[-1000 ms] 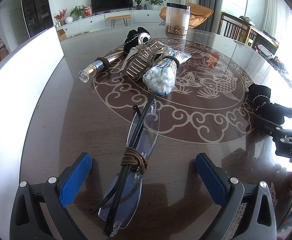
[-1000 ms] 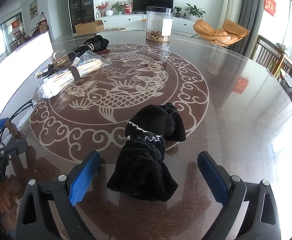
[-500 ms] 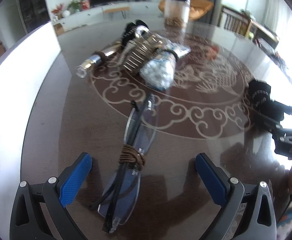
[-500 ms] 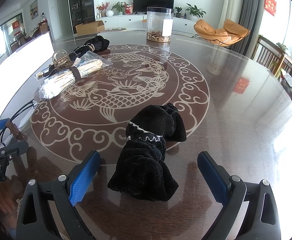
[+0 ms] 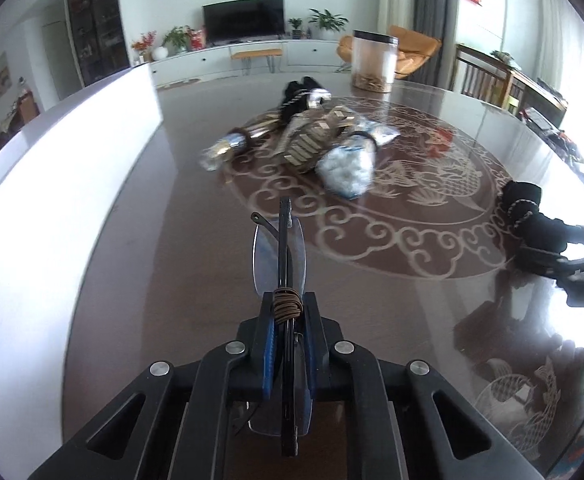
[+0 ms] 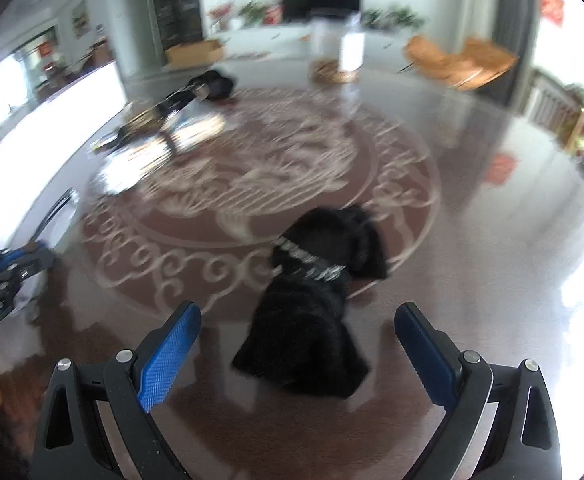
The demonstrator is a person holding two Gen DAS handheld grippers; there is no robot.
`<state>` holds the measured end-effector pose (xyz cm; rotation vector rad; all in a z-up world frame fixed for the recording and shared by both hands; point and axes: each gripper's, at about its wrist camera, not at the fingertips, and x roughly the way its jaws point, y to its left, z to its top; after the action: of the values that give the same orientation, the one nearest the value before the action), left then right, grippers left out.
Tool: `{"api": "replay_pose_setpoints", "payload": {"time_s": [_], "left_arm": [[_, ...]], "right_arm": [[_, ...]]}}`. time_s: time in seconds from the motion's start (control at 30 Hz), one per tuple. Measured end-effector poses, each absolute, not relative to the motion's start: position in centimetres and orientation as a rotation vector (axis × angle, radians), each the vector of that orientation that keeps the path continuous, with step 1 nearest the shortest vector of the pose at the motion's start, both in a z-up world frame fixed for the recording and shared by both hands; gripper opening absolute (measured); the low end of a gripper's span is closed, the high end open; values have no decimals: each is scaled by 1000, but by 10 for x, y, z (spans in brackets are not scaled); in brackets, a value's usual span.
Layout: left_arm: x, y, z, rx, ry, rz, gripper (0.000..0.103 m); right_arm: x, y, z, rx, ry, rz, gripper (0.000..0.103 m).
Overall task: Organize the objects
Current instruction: 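Grasp the glasses with the left gripper while the right gripper grasps the black pouch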
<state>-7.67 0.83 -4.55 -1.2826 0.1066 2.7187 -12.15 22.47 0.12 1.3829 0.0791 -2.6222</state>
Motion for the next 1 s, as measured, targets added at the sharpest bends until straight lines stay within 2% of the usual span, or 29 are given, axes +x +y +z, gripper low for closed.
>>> {"api": "replay_pose_setpoints", "payload": {"time_s": [0.13, 0.27, 0.4, 0.43, 0.47, 0.5, 0.53, 0.77, 1.0], "left_arm": [[-81, -10, -44, -1289, -59, 2725, 12], [-79, -12, -42, -1276, -77, 2736, 12], [-71, -13, -36, -1228, -88, 2747, 12], [-69, -14, -36, -1221, -94, 2750, 12], [-68, -15, -35, -1213, -104, 2754, 12], [-66, -18, -32, -1201, -127, 2757, 12], [-64, -20, -30, -1193, -146, 2757, 12], [-37, -46, 7, -1125, -382, 2755, 12], [-24, -143, 68, -1054, -561, 2933, 12]], "right_arm": [[-121, 238, 23, 1414, 64, -2597, 98], [-138, 239, 37, 1479, 5, -2509, 98], [-163, 215, 27, 1645, 144, -2453, 96], [-168, 212, 22, 1682, 184, -2465, 80], [-169, 211, 20, 1691, 195, -2468, 50], [-171, 212, 20, 1675, 160, -2472, 39], [-171, 214, 21, 1679, 140, -2482, 34], [-141, 204, 39, 1487, 5, -2512, 34], [-137, 100, 83, 1219, -36, -2381, 34]]}}
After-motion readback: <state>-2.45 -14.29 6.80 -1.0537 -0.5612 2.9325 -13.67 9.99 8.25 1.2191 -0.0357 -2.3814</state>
